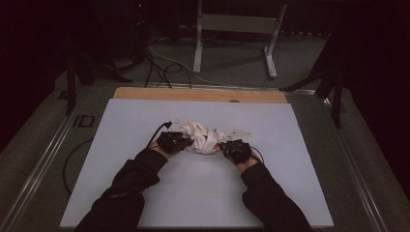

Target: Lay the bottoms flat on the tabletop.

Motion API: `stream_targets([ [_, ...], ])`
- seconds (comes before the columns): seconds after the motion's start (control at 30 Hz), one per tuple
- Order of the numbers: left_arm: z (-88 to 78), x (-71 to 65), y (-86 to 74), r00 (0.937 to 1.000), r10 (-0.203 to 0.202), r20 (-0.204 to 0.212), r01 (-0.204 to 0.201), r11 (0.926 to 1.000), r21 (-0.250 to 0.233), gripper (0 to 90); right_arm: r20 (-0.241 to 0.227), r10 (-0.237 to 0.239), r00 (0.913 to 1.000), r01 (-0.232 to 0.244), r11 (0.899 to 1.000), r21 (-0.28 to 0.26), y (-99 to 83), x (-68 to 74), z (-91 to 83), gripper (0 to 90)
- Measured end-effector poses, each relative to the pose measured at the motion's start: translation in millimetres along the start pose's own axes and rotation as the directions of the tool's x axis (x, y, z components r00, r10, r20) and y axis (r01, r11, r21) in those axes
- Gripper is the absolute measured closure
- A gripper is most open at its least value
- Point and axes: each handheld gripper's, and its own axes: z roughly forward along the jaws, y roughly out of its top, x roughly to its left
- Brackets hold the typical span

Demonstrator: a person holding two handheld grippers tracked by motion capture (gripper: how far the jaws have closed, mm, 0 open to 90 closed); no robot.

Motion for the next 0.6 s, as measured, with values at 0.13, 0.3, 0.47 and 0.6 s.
stream_targets([
  [0.13, -13.6, 3.1, -1.0, 0.9999, 0.003, -0.016, -0.003, 1.0000, -0.001, 90.0, 0.008, 0.008, 0.9999, -0.008, 1.000, -0.017, 1.0, -8.2, -9.1, 88.3],
  [0.3, -30.5, 5.2, -3.2, 0.9992, 0.018, -0.036, -0.018, 0.9998, 0.004, 90.0, 0.021, 0.011, 0.9997, -0.011, 0.999, -0.034, 1.4, -14.3, -19.3, 88.3],
  [0.47, -48.8, 6.5, -6.7, 0.9983, 0.026, -0.053, -0.026, 0.9996, 0.008, 90.0, 0.025, 0.013, 0.9996, -0.012, 0.999, -0.045, 2.7, -17.9, -30.5, 88.3],
  [0.6, -65.1, 6.9, -7.5, 0.9962, 0.039, -0.077, -0.039, 0.9992, 0.010, 90.0, 0.036, 0.004, 0.9993, -0.002, 0.997, -0.071, 6.6, -21.3, -40.5, 88.5],
])
